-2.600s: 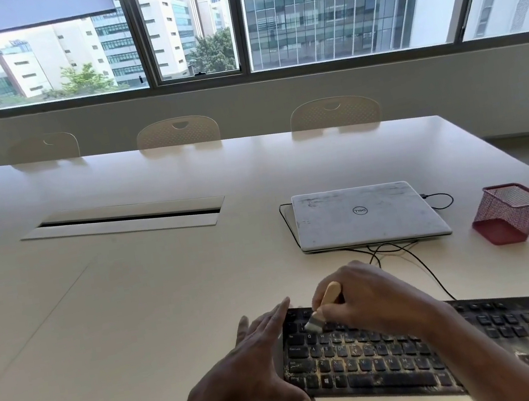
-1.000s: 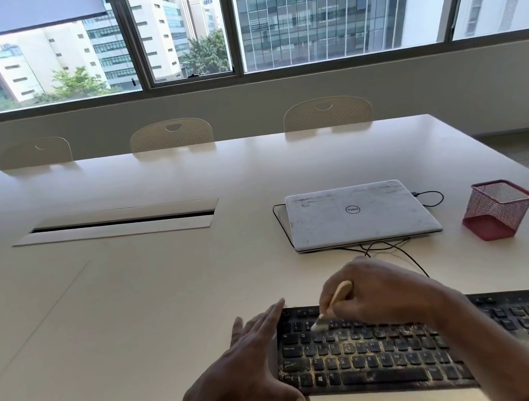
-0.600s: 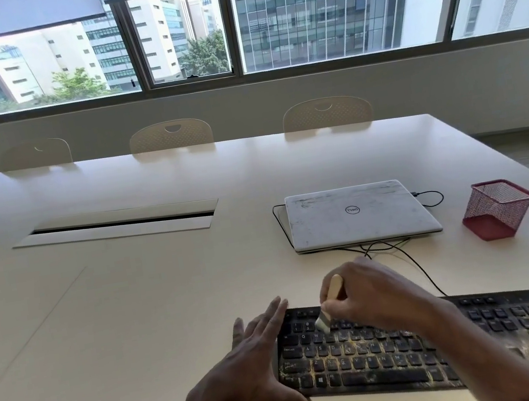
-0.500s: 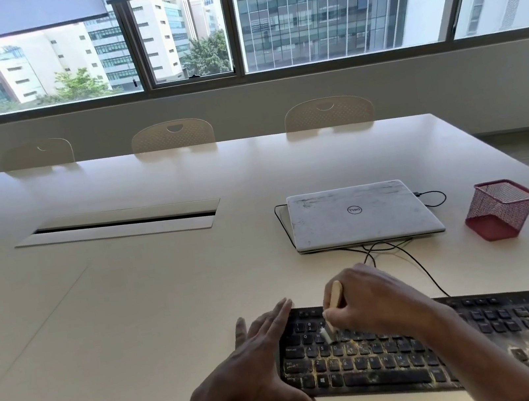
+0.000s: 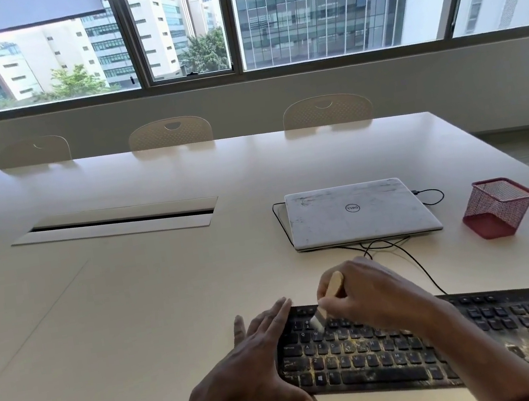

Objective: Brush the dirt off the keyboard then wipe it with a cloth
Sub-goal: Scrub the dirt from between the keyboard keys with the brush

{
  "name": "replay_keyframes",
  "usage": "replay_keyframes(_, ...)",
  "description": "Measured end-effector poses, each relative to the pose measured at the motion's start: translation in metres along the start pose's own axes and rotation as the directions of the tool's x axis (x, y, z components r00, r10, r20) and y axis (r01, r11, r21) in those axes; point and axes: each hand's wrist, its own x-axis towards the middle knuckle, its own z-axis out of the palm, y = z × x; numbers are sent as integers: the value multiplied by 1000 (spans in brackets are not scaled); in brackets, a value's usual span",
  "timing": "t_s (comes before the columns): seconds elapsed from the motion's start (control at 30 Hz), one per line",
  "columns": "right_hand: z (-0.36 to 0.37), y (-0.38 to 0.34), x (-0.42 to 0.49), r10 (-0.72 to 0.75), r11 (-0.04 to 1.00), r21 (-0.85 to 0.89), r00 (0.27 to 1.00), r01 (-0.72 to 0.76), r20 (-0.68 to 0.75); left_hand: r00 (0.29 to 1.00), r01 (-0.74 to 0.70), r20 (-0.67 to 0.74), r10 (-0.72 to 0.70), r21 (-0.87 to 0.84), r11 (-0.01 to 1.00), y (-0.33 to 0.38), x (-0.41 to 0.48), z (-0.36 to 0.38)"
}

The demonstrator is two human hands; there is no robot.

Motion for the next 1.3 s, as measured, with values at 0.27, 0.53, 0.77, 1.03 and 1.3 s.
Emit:
replay_keyframes(0.27, -14, 0, -7, -17, 998, -64, 992, 25, 124, 1000, 0, -5, 0, -12, 1000, 2, 0, -1)
replay_keyframes(0.53, -17, 0, -9, -10, 998, -60, 985, 21, 175, 1000, 6, -4, -6, -13, 1000, 2, 1, 0)
replay_keyframes(0.77, 6, 0, 0, 46, 999, -17, 998, -47, -41, 1000, 3, 3, -3, -13, 1000, 3, 1, -1)
replay_keyframes(1.03, 5, 2, 4, 96, 995, -19, 991, -98, -91, 1000, 7, 0, -7, -19, 1000, 2, 2, 0)
replay_keyframes(1.3, -1, 3, 2, 64, 998, -28, 998, -64, 10, 1000, 8, 7, -8, -14, 1000, 2, 2, 0)
